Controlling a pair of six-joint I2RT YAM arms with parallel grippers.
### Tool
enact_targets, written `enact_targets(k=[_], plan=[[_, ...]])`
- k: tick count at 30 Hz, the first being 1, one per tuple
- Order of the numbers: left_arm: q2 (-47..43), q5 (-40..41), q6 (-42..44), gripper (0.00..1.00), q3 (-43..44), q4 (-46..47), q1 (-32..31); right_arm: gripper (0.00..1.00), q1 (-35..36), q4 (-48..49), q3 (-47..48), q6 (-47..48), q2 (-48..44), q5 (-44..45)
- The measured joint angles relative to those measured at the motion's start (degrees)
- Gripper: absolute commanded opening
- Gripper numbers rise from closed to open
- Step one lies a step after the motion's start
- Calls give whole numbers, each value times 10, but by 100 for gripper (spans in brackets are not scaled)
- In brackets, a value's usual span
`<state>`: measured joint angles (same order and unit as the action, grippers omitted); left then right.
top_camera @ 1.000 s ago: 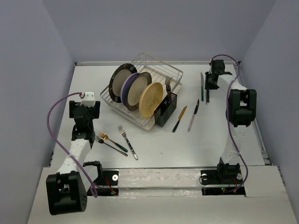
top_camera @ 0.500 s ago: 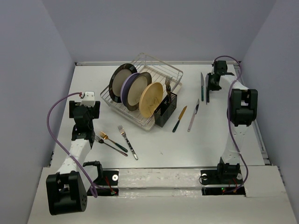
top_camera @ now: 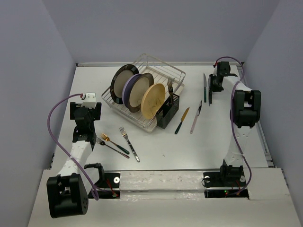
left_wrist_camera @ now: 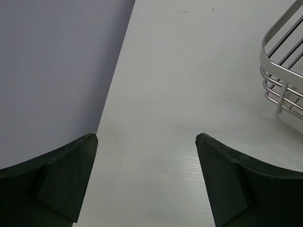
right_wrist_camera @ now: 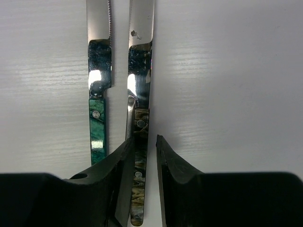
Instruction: Sort the eating utensils into containers
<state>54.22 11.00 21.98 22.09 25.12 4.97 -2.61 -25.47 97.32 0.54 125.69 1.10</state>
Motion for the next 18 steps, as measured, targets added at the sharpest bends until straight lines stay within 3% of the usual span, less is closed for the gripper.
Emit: enact_targets(k=[12,16,18], plan=[[0,0,0,99,0,0,0,29,0,5,13,4,15,9],[0,0,0,99,0,0,0,24,0,8,23,6,27,32],[0,0,0,99,0,0,0,14,0,9,24,6,29,39]])
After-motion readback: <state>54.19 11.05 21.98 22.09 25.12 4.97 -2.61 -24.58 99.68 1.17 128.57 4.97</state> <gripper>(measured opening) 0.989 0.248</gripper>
